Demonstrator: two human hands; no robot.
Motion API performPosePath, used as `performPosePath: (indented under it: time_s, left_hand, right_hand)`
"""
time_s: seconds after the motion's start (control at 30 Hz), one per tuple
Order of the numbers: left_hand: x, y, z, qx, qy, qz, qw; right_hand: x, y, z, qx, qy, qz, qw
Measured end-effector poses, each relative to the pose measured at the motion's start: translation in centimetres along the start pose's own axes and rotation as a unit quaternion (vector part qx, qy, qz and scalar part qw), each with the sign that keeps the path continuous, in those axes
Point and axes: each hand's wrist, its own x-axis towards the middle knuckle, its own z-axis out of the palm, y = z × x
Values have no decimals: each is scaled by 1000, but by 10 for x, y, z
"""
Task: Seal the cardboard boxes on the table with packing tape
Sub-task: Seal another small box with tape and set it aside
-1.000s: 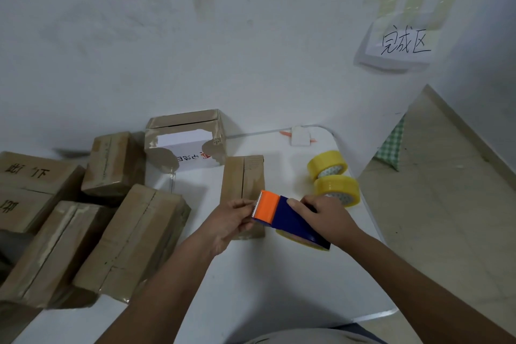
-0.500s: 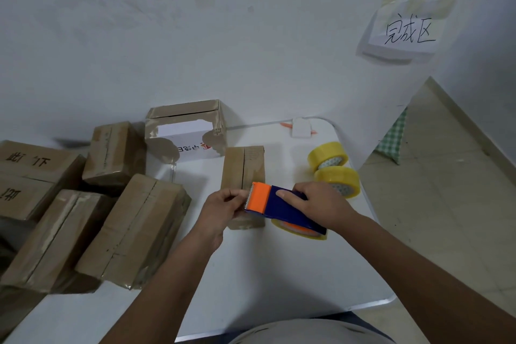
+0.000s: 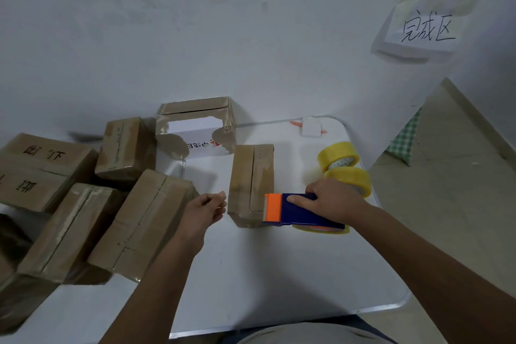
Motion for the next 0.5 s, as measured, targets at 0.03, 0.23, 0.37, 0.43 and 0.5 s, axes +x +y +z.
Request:
performPosePath:
  time_s: [0.03, 0.23, 0.37, 0.43, 0.5]
  left_hand:
    - [0, 0, 2, 3, 6, 7, 1000]
    - [7, 1, 9, 32, 57, 60, 996]
    - [13, -2, -3, 31, 87, 60, 994]
    - [16, -7, -15, 51, 111, 61, 991]
    - [16, -14, -23, 74, 103, 61, 990]
  right_hand:
    - [2, 1, 0, -2, 0, 4, 1000]
    - [5, -1, 4, 9, -2, 20, 1000]
    - [5, 6, 2, 15, -11, 21, 1000]
    - [4, 16, -1, 3, -17, 24, 1000]
    - [2, 27, -2, 4, -20, 33, 999]
